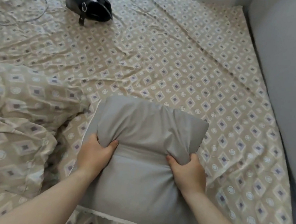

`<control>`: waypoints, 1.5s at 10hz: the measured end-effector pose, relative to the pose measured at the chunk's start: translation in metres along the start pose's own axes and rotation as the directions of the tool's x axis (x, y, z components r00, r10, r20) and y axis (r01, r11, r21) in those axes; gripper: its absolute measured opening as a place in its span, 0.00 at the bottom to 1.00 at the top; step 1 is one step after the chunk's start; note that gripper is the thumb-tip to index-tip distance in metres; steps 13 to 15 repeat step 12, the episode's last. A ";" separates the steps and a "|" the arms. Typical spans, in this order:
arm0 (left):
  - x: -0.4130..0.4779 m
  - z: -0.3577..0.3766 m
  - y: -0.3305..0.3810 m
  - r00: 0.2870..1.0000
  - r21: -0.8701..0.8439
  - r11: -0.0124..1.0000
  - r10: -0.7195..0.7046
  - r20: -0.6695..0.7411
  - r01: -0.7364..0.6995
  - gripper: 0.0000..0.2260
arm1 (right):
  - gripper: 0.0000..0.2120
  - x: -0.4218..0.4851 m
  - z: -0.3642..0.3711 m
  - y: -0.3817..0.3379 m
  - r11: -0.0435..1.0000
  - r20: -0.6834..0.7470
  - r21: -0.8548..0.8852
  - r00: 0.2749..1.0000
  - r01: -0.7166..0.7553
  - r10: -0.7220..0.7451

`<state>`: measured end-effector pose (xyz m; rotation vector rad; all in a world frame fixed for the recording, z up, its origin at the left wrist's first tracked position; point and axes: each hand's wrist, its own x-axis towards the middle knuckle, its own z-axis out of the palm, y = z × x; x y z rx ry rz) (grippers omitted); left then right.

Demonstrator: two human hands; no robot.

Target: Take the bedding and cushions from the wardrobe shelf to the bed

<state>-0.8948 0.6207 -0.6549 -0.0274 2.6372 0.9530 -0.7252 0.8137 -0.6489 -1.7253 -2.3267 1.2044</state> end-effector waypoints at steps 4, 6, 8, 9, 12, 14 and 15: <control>0.024 0.017 -0.027 1.000 0.034 0.999 -0.021 0.018 0.021 0.22 | 0.34 0.015 0.034 0.005 0.996 0.032 -0.073 0.998 -0.059 0.062; 0.016 0.004 -0.026 0.999 0.111 0.993 -0.032 -0.013 0.033 0.33 | 0.39 0.002 0.028 0.004 0.990 -0.006 -0.110 0.996 -0.090 0.090; 0.007 0.000 -0.010 0.994 0.225 0.969 0.110 -0.028 -0.101 0.44 | 0.48 -0.010 0.017 0.006 0.976 -0.106 -0.214 0.994 -0.025 0.003; 0.002 -0.024 0.013 0.981 0.202 0.961 0.193 -0.007 -0.188 0.41 | 0.45 -0.021 -0.010 -0.016 0.984 -0.051 -0.161 0.995 0.080 -0.089; -0.044 -0.106 0.107 0.929 0.075 0.926 0.370 -0.007 -0.369 0.35 | 0.32 -0.065 -0.103 -0.106 0.949 0.025 0.041 0.949 0.312 -0.313; -0.044 -0.106 0.107 0.929 0.075 0.926 0.370 -0.007 -0.369 0.35 | 0.32 -0.065 -0.103 -0.106 0.949 0.025 0.041 0.949 0.312 -0.313; -0.044 -0.106 0.107 0.929 0.075 0.926 0.370 -0.007 -0.369 0.35 | 0.32 -0.065 -0.103 -0.106 0.949 0.025 0.041 0.949 0.312 -0.313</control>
